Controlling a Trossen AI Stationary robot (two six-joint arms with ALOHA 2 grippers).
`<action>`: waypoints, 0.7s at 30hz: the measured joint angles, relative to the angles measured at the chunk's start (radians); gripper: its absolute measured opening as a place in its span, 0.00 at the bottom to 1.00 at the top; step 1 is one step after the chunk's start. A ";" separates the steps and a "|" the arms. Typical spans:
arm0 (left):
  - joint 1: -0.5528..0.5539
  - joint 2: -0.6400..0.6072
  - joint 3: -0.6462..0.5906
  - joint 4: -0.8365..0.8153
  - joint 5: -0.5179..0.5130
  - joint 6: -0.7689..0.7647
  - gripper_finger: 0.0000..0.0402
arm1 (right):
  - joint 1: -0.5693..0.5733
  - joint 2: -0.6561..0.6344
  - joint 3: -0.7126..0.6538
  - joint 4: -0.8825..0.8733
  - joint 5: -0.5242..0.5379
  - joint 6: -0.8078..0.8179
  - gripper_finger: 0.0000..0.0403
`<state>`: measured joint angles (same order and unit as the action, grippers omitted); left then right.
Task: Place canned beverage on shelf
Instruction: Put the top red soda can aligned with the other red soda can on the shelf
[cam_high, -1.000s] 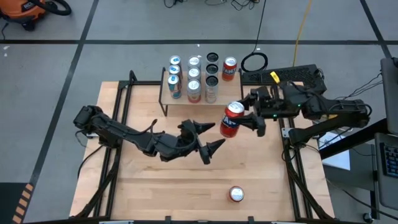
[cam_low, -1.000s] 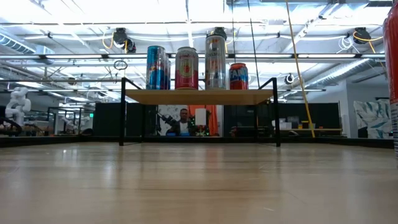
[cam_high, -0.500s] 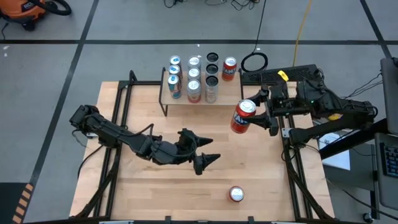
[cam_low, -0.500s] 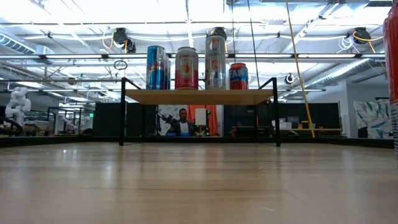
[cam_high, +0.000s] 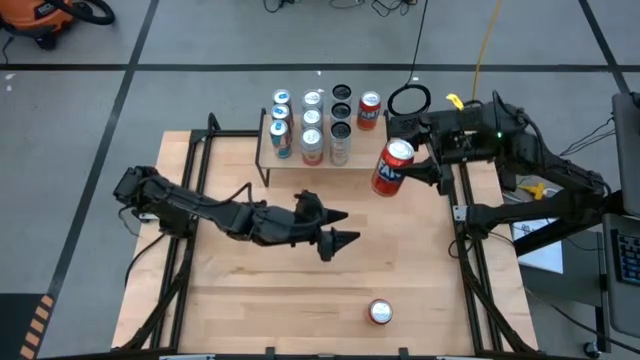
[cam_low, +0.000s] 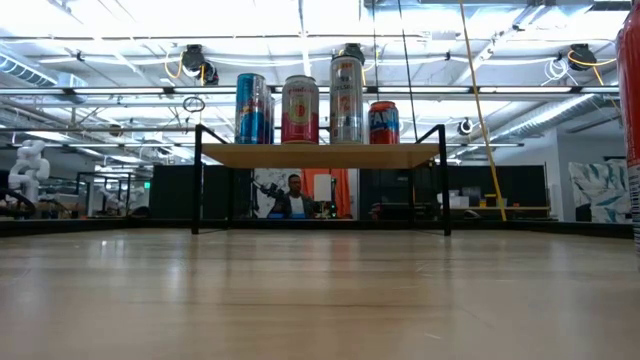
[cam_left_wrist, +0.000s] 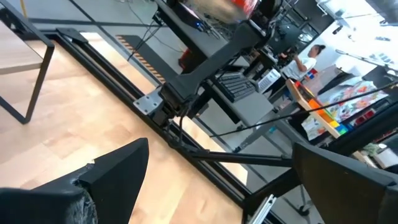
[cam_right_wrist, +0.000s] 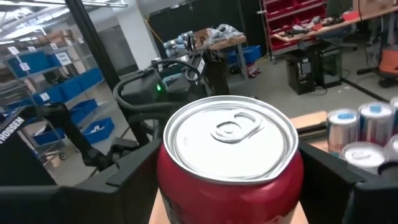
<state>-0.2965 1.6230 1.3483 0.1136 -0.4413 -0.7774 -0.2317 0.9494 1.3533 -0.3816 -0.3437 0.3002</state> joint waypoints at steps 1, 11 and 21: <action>0.010 0.000 0.000 0.001 0.011 -0.003 1.00 | -0.022 0.012 0.018 -0.005 -0.026 -0.012 0.70; 0.069 0.000 0.000 -0.008 0.072 -0.003 1.00 | -0.246 0.155 0.171 -0.079 -0.282 -0.196 0.70; 0.074 0.001 0.000 -0.054 0.073 -0.058 1.00 | -0.458 0.237 0.176 -0.126 -0.425 -0.247 0.70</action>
<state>-0.2230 1.6238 1.3483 0.0599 -0.3683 -0.8350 -0.6900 1.1862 1.5294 -0.5073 -0.7686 0.0535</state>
